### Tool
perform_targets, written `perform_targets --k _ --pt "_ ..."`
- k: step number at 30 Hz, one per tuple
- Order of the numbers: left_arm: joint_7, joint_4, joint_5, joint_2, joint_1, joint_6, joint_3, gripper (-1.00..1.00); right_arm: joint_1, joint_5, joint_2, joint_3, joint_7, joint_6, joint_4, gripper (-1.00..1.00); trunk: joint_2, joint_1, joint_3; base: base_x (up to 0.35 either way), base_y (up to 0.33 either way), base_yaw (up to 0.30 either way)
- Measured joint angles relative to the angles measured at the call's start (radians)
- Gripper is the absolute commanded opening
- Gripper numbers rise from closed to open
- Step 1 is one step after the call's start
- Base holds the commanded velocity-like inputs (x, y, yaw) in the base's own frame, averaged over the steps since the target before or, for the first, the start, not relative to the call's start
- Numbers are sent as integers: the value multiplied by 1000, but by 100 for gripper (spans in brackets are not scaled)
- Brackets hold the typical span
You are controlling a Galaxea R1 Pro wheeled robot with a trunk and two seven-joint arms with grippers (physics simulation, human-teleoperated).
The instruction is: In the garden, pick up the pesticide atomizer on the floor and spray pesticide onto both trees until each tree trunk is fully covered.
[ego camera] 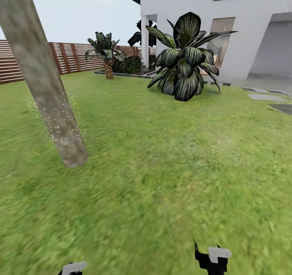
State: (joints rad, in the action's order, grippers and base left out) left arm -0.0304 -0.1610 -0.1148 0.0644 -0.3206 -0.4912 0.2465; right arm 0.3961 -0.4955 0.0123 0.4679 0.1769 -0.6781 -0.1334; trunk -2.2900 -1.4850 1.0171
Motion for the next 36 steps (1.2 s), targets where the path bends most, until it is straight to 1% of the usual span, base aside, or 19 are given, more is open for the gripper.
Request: perform_targets --k 15,18,22,23,24,26,36 --pt "0 2 -3 -2 0 -1 -2 -100 0 0 2 -2 -1 0 1 100 0 0 0 -5 4 -299" --pt "0 2 -3 -3 0 -1 -1 -100 0 0 5 -2 0 0 2 100 0 0 1 0 -36 -100" --pt "0 2 -3 -3 1 -1 -1 -100 0 0 5 -2 0 0 2 100 0 0 1 0 -235 -215" --pt "0 2 -3 -3 1 -9 -1 -100 0 0 5 -2 0 0 2 100 0 0 1 -15 -272 -295" --pt "0 3 -3 -3 7 -36 -1 -100 0 0 5 -2 0 0 2 100 0 0 1 -51 -273 -298" --pt "0 3 -3 -3 11 -49 -1 -100 0 0 5 -2 0 0 2 100 0 0 1 -82 -274 -296" --pt "0 3 -3 -3 12 -53 -1 -100 0 0 5 -2 -1 0 2 100 0 0 10 -11 -274 -269"
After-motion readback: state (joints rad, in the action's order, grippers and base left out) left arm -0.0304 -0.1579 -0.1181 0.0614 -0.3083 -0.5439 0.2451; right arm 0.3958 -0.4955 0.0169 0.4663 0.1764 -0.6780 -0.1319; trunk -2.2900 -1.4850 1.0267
